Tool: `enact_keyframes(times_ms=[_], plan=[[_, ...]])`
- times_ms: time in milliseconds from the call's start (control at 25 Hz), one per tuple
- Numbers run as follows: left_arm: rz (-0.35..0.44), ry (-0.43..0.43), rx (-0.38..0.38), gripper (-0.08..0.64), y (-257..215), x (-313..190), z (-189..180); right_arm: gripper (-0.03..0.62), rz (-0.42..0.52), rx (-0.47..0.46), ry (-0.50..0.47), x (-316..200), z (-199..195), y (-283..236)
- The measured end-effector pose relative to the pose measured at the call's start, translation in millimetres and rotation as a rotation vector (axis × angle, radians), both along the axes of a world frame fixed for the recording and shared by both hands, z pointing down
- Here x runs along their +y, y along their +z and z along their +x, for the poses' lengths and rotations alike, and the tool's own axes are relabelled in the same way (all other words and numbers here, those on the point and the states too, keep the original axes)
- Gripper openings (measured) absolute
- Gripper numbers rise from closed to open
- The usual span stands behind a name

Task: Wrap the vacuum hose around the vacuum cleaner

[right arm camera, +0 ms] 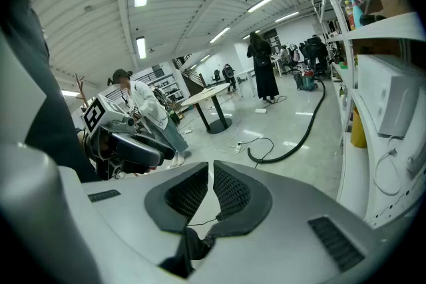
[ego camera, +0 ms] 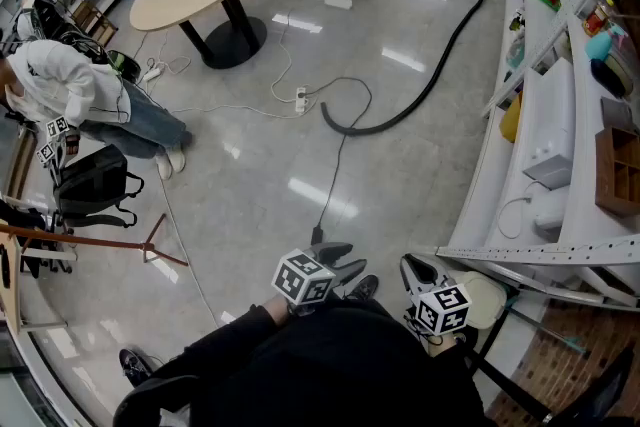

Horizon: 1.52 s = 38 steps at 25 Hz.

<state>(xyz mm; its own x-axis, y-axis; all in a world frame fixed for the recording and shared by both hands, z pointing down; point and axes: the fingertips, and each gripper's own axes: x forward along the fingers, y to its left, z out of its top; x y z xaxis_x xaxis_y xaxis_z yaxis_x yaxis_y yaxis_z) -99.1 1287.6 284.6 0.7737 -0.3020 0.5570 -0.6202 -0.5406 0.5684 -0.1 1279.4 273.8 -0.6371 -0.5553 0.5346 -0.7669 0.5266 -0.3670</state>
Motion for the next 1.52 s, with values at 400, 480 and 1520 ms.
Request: enact_keyframes(times_ms=[400,480,1520], plan=[[-0.003,-0.029,-0.018,0.216,1.7,9.2,25.8,0.037,0.001,0.003,-0.030,5.6,33.0,8.7],[-0.010,-0.046,-0.018,0.216,2.8,10.8,26.2,0.037,0.003,0.000,-0.039,6.8,34.4,10.0],[0.023,-0.209,-0.059,0.216,-3.1,0.6,-47.4,0.038,0.016,-0.015,-0.063,-28.1,-12.6,19.1]])
